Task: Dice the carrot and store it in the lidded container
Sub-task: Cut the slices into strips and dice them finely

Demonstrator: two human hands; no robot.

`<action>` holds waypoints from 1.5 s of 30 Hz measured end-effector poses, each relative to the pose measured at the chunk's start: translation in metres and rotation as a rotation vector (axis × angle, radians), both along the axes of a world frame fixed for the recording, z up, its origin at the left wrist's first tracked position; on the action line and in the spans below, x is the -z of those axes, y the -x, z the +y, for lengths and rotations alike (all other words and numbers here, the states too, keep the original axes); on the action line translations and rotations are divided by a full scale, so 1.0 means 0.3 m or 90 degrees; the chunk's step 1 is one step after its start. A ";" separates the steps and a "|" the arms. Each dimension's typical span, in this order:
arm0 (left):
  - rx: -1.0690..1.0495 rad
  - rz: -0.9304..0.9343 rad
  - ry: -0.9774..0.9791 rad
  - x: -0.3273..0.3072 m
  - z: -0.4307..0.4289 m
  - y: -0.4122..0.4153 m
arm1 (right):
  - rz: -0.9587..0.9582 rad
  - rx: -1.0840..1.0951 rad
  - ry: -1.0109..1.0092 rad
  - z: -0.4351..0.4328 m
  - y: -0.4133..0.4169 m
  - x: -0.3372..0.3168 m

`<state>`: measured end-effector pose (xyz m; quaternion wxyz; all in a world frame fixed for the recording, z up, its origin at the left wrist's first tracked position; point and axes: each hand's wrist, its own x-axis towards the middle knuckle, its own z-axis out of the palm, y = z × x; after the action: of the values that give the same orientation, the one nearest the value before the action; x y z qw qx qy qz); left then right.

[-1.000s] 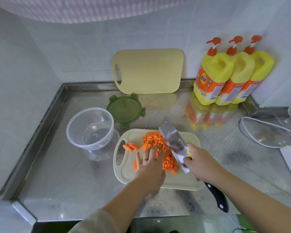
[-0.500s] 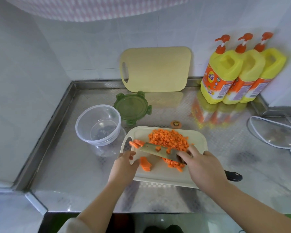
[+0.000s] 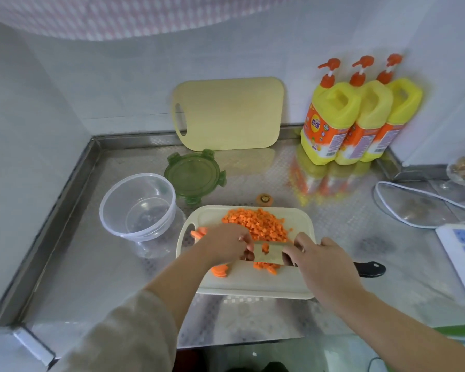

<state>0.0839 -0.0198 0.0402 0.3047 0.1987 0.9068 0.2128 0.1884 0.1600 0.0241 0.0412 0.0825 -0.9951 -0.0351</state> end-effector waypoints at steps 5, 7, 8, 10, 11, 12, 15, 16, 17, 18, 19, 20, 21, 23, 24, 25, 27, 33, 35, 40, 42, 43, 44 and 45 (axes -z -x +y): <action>-0.028 -0.059 -0.085 0.088 0.045 0.044 | -0.084 0.013 -0.045 -0.003 0.004 -0.049; -0.082 -0.050 -0.144 0.097 0.059 0.050 | -0.168 0.004 -0.043 0.002 0.000 -0.050; -0.102 -0.064 -0.179 0.096 0.063 0.047 | -0.193 0.007 -0.047 0.004 0.001 -0.054; -0.086 -0.123 -0.214 0.084 0.071 0.032 | -0.204 0.016 -0.043 0.002 0.010 -0.060; -0.066 -0.156 -0.208 0.080 0.075 0.019 | -0.206 0.016 -0.043 0.001 0.013 -0.054; -0.050 -0.175 -0.198 0.080 0.078 0.010 | -0.204 0.015 -0.044 -0.002 0.014 -0.052; -0.049 -0.129 -0.182 0.102 0.085 0.022 | -0.185 0.010 -0.053 -0.005 0.019 -0.050; -0.056 -0.101 -0.178 0.107 0.083 0.032 | -0.174 0.010 -0.054 -0.003 0.018 -0.045; -0.066 -0.085 -0.180 0.108 0.077 0.039 | -0.148 0.004 -0.051 -0.003 0.023 -0.042; -0.078 -0.075 -0.186 0.107 0.066 0.045 | -0.123 0.003 -0.055 0.001 0.027 -0.035; -0.096 -0.064 -0.193 0.102 0.049 0.051 | -0.090 0.002 -0.039 0.004 0.029 -0.034; -0.120 -0.054 -0.200 0.096 0.025 0.057 | -0.084 0.000 -0.028 0.003 0.028 -0.039; -0.151 -0.038 -0.208 0.091 -0.004 0.066 | -0.065 0.001 -0.027 0.011 0.030 -0.024; -0.228 -0.001 -0.234 0.084 -0.075 0.078 | -0.064 0.029 -0.041 0.007 0.031 -0.019; -0.284 0.013 -0.255 0.080 -0.114 0.077 | -0.083 0.042 -0.026 -0.003 0.032 -0.022; -0.341 0.025 -0.278 0.076 -0.148 0.068 | -0.108 0.050 -0.004 -0.009 0.032 -0.016; -0.420 0.065 -0.283 0.078 -0.207 0.033 | -0.154 0.073 0.049 -0.017 0.035 0.003; -0.438 -0.051 -0.107 0.201 -0.234 -0.086 | -0.264 0.116 0.253 -0.099 0.034 0.006; -0.444 -0.053 -0.100 0.226 -0.217 -0.108 | -0.281 0.106 0.254 -0.126 0.025 0.023; -0.446 -0.009 -0.110 0.233 -0.179 -0.130 | -0.318 0.109 0.246 -0.179 0.007 0.066; -0.450 -0.009 -0.121 0.234 -0.171 -0.130 | -0.330 0.093 0.242 -0.191 -0.001 0.069; -0.457 -0.012 -0.130 0.236 -0.170 -0.129 | -0.334 0.078 0.235 -0.195 -0.003 0.073; -0.469 -0.020 -0.145 0.237 -0.170 -0.130 | -0.335 0.065 0.238 -0.198 -0.006 0.076; -0.485 -0.032 -0.162 0.240 -0.170 -0.131 | -0.328 0.052 0.243 -0.204 -0.009 0.080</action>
<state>0.1233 -0.0707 -0.0318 0.1989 -0.1210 0.8742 0.4262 0.1911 0.0989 0.0000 -0.1987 0.0396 -0.9639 0.1729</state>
